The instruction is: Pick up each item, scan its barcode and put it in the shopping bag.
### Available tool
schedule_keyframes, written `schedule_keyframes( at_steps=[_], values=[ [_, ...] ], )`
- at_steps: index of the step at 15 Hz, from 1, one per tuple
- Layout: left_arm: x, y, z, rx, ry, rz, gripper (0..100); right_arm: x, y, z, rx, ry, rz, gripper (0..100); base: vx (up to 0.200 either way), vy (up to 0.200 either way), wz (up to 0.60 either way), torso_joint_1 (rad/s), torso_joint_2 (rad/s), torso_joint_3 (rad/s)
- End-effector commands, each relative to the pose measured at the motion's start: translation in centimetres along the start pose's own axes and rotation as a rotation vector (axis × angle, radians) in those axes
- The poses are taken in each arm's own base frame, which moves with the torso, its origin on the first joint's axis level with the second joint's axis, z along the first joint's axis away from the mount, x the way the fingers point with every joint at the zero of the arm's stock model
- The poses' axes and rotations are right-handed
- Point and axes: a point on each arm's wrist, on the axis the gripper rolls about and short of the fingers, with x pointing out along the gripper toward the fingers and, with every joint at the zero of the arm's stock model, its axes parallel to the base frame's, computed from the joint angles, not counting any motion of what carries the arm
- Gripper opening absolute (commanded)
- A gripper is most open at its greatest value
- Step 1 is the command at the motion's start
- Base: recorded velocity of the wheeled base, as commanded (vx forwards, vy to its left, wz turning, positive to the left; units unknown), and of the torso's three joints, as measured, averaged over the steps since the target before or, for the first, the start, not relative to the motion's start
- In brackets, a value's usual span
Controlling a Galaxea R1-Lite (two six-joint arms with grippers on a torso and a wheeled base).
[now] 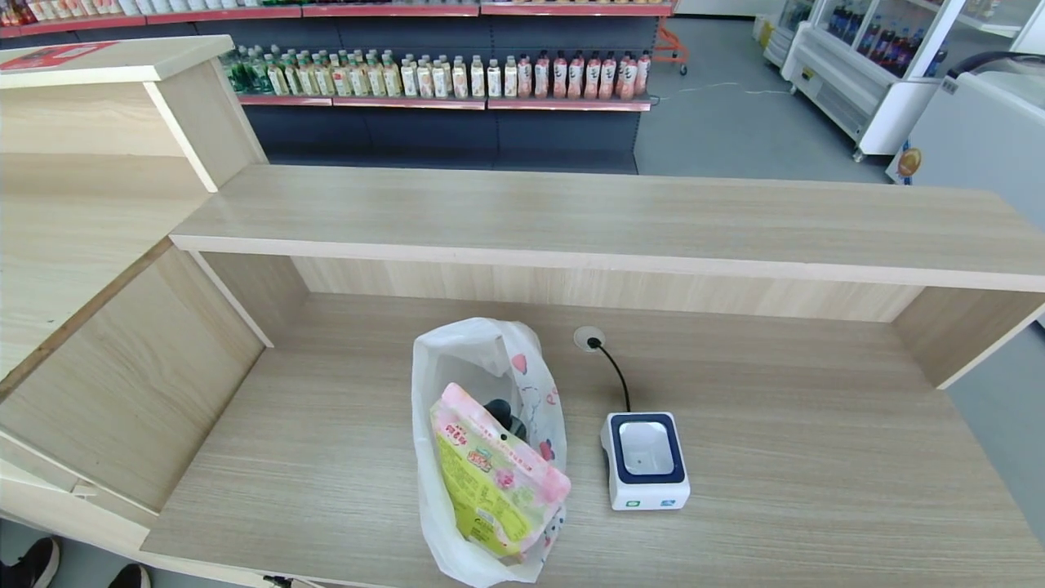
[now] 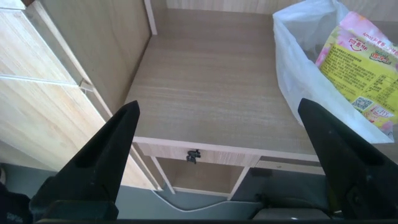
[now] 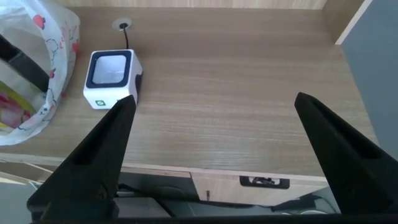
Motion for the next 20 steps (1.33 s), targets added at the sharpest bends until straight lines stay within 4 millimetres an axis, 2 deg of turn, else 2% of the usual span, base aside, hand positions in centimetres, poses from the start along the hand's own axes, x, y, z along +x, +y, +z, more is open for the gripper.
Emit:
schedule_keyframes(
  at_steps=[1,2,8,11,20],
  values=[
    [0.00,0.00,-0.01,0.000,0.000,0.000,100,0.02,0.00,0.00,0.000,0.003,0.001,100,0.000,0.000,0.00,0.000,0.00,0.000],
    [0.00,0.00,-0.01,0.000,0.000,0.000,100,0.02,0.00,-0.01,0.000,0.004,-0.001,0,0.000,0.000,0.00,0.000,0.00,0.000],
    [0.00,0.00,-0.01,0.000,0.000,0.000,100,0.02,0.00,0.00,0.009,0.003,-0.001,0,0.000,0.000,0.00,0.000,0.00,0.000],
    [0.00,0.00,-0.01,0.000,0.000,0.000,100,0.02,0.00,0.00,0.015,0.003,-0.001,0,0.000,-0.200,0.00,0.001,0.00,0.004],
    [0.00,0.00,-0.01,0.000,0.000,0.000,100,0.02,0.00,0.00,0.015,0.003,-0.001,0,0.000,0.000,0.00,0.000,0.00,0.000]
  ],
)
